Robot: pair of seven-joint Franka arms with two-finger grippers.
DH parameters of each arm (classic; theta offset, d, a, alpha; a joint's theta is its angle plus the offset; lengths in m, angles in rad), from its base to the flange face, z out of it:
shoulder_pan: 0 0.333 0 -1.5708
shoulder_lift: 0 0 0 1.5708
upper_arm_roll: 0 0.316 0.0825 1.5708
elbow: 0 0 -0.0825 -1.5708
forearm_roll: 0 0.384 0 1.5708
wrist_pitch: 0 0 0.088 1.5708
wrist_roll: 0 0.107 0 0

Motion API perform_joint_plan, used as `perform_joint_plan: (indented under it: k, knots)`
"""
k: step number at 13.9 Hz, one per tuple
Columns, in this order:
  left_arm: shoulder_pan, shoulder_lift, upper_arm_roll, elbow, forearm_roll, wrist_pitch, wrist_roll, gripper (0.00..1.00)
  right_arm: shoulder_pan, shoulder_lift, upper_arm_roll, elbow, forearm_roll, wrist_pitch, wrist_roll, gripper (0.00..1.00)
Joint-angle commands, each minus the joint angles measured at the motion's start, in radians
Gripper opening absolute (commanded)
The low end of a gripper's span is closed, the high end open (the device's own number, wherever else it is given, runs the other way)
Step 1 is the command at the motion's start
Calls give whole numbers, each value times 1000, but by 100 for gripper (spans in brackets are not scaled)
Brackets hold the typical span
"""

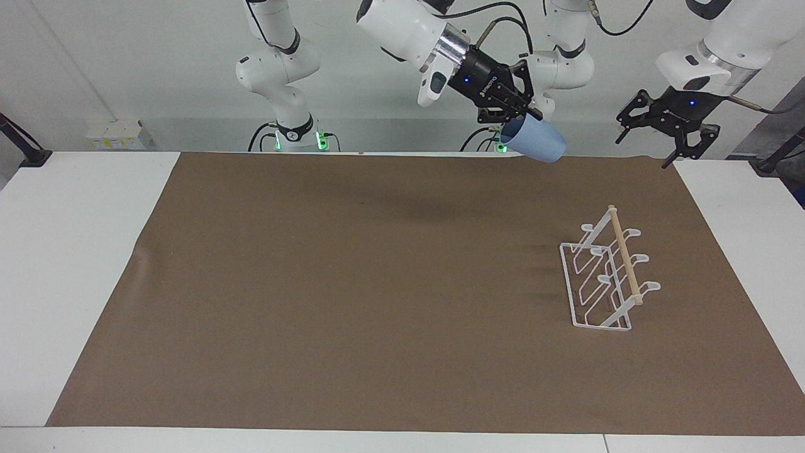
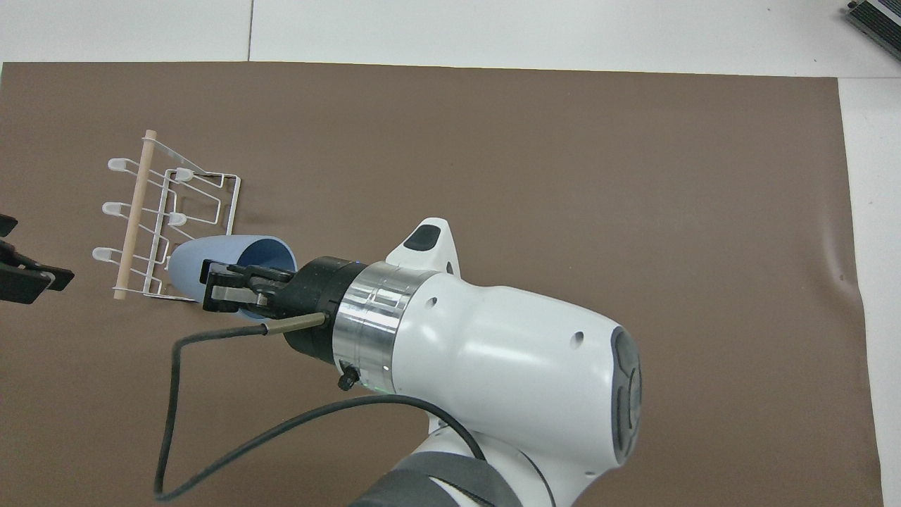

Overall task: Hang cup on cup holder
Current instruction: 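Hold the cup with the right gripper while the left gripper reaches it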

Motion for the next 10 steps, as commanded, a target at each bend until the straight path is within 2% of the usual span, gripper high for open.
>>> perform_joint_plan:
  k: [1,4,7,10]
  knots:
    - [-5,-27,1,-31,-49,14,234,100,0,18,-2,25,31,11,12,0]
    - [-7,-32,-27,-38,-69,12,406,100,0,17,-2,25,31,9,12,0]
    - [-54,-40,-42,-51,-77,20,560,100,2,17,-2,22,31,3,14,0]
    - [-77,-46,-53,-66,-137,49,576,100,26,15,-2,14,31,-2,15,0]
